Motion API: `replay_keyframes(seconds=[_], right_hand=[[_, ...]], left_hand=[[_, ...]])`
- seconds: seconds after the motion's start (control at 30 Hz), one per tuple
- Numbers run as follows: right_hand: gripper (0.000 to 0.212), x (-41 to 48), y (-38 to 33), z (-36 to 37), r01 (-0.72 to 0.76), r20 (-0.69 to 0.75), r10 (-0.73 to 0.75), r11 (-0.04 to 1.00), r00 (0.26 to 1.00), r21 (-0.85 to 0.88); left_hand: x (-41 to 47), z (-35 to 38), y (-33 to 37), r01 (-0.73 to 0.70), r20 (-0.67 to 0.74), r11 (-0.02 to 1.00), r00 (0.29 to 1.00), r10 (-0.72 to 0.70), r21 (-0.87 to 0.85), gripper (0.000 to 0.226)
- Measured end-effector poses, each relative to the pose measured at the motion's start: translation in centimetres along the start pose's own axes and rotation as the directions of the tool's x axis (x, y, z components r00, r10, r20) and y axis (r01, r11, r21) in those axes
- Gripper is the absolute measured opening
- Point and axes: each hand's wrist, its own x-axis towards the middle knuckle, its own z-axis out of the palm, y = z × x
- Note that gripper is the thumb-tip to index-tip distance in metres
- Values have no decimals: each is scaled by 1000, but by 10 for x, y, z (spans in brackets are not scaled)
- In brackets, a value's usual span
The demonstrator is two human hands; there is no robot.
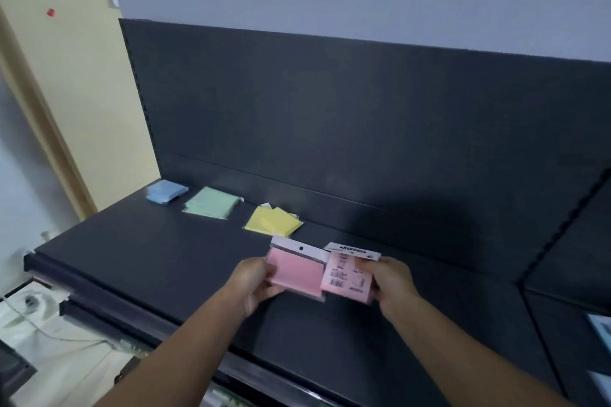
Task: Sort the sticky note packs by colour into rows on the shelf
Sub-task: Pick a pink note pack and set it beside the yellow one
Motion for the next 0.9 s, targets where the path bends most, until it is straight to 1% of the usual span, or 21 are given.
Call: replay_keyframes(seconds=[0.17,0.27,0.37,0.47,0.53,0.63,0.7,0.73,0.77,0.8,0.83,0.87,0.9], right_hand=[[24,32,-8,-5,5,-24,-4,998,1000,56],[21,51,-9,-2,-6,-16,7,998,1000,61],[20,66,-7,4,18,-45,-14,998,999,67],[16,75,-5,13,-1,-58,3,1000,998,29],[13,81,-6,18,1,-49,-2,1000,999,-4],[14,90,-7,24,58,-39,-60,997,997,-46],[15,97,-3,30,88,-87,-97,990,991,-110],[15,100,1,32,99,-121,-122,978,985,-183],[15,104,4,33,109,-152,-153,958,976,-266],[16,108,6,33,116,-172,-184,932,968,-343],[17,110,8,33,117,-191,-209,906,959,-407],[19,113,10,33,113,-209,-228,884,951,-453],[19,115,12,34,104,-228,-240,868,944,-485]], left_hand=[[30,37,7,-8,40,1000,999,8,12,33],[49,54,13,1,69,1000,998,-3,31,31],[64,64,19,-13,93,997,996,6,77,30],[74,67,22,1,126,993,992,-16,116,30],[86,68,20,4,163,990,986,-27,140,34],[97,70,27,-8,184,987,983,-22,158,38],[106,69,29,-61,204,968,979,11,243,35],[106,68,29,-123,217,927,975,46,355,28],[109,66,27,-210,243,844,965,98,494,18],[112,63,26,-313,297,704,943,150,638,10],[116,61,25,-414,376,533,908,184,738,9],[121,58,23,-485,442,381,874,201,787,17],[125,57,21,-516,472,277,856,211,811,23]])
